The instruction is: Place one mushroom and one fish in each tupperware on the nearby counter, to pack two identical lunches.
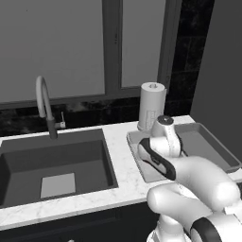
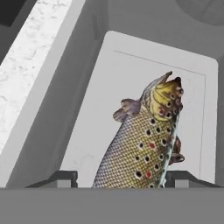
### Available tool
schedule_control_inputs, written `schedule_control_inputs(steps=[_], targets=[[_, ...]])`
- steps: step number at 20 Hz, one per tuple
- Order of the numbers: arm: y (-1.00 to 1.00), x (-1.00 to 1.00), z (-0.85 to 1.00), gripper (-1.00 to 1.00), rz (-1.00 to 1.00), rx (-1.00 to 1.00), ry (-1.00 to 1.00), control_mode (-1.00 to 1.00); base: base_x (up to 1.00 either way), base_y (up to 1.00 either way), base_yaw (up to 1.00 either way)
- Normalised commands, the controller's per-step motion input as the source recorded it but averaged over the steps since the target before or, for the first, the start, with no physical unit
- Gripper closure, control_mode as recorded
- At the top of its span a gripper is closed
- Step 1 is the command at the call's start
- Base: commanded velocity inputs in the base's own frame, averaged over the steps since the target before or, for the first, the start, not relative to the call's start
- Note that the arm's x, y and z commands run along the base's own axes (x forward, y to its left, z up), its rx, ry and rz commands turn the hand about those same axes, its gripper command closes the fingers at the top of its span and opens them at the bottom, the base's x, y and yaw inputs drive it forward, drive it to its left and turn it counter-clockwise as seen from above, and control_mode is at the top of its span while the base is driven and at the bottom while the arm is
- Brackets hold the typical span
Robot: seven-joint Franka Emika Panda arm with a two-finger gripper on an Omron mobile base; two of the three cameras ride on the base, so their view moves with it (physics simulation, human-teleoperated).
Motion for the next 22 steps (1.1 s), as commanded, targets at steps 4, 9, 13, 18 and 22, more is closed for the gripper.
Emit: schedule_control_inputs(steps=[4,9,13,18,22], targets=[[-0.02,0.29,-0.4,1.0,0.0,0.0,0.0,-1.0,0.0,0.0,0.0],[-0.06,0.34,-0.27,1.0,0.0,0.0,0.0,-1.0,0.0,0.0,0.0],[-0.01,0.18,-0.17,-1.0,0.0,0.0,0.0,-1.0,0.0,0.0,0.0],[0.0,0.0,0.12,-1.0,0.0,0.0,0.0,-1.0,0.0,0.0,0.0],[0.0,0.0,0.22,-1.0,0.0,0.0,0.0,-1.0,0.0,0.0,0.0]])
